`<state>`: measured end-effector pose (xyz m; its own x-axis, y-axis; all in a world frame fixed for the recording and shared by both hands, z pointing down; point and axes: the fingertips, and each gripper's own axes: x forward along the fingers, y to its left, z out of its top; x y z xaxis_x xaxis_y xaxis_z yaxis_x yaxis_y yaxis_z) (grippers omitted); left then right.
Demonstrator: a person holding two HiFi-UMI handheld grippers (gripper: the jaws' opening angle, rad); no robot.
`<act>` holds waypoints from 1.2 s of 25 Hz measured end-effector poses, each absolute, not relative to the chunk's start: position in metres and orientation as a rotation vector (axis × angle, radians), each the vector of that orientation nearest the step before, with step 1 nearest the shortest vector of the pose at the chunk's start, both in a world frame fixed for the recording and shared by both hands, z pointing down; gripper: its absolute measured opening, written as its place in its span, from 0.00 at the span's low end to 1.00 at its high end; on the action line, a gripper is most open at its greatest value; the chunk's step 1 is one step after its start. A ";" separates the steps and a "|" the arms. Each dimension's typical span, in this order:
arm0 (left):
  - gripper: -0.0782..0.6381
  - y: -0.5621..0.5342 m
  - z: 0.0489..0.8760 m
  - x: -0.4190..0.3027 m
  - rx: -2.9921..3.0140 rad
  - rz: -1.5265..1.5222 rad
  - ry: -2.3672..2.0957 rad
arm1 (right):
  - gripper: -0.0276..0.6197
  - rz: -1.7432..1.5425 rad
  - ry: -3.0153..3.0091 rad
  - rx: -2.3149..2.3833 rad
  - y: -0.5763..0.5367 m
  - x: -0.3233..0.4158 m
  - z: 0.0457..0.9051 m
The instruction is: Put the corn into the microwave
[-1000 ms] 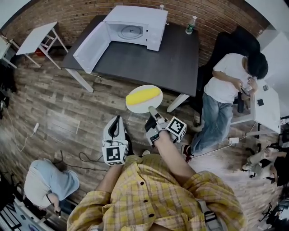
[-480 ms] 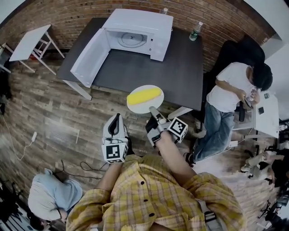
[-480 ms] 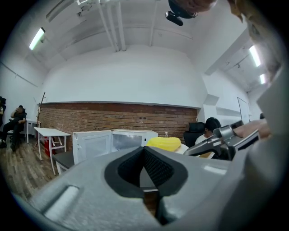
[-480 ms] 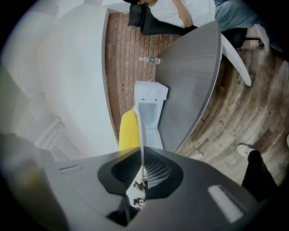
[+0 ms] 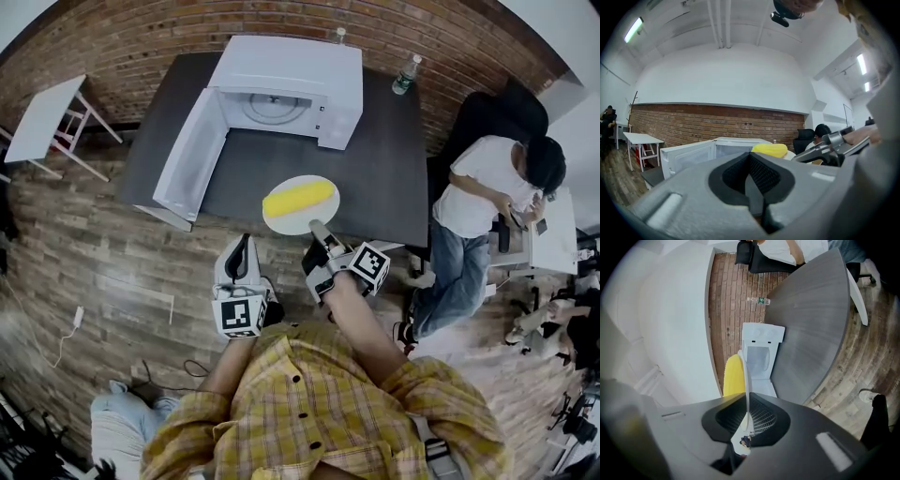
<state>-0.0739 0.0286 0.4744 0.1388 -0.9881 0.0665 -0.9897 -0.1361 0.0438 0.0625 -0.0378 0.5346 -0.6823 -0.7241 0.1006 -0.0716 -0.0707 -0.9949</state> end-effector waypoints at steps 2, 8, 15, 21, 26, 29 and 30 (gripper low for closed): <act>0.10 0.015 0.474 -0.084 2.325 0.031 -1.997 | 0.08 -1.801 1.720 -0.872 -0.050 0.055 0.538; 0.10 -0.019 0.474 -0.109 2.383 0.045 -1.933 | 0.08 -1.762 1.709 -0.895 -0.081 0.024 0.527; 0.10 -0.048 0.473 -0.130 2.431 0.047 -1.874 | 0.08 -1.729 1.702 -0.929 -0.108 -0.001 0.525; 0.10 -0.064 0.480 -0.140 2.440 0.047 -1.838 | 0.08 -1.727 1.691 -0.954 -0.120 -0.013 0.529; 0.10 -0.071 0.487 -0.149 2.434 0.051 -1.814 | 0.08 -1.726 1.662 -0.979 -0.126 -0.017 0.531; 0.10 -0.075 0.487 -0.149 2.431 0.040 -1.804 | 0.08 -1.717 1.652 -0.991 -0.128 -0.015 0.532; 0.10 -0.076 0.487 -0.148 2.430 0.039 -1.801 | 0.08 -1.716 1.652 -0.996 -0.129 -0.014 0.533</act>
<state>-0.1483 -0.0762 0.4870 0.2934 -0.9517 0.0900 -0.9548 -0.2870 0.0780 -0.0136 -0.1295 0.5328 -0.5724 -0.8089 0.1341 -0.1034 -0.0910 -0.9905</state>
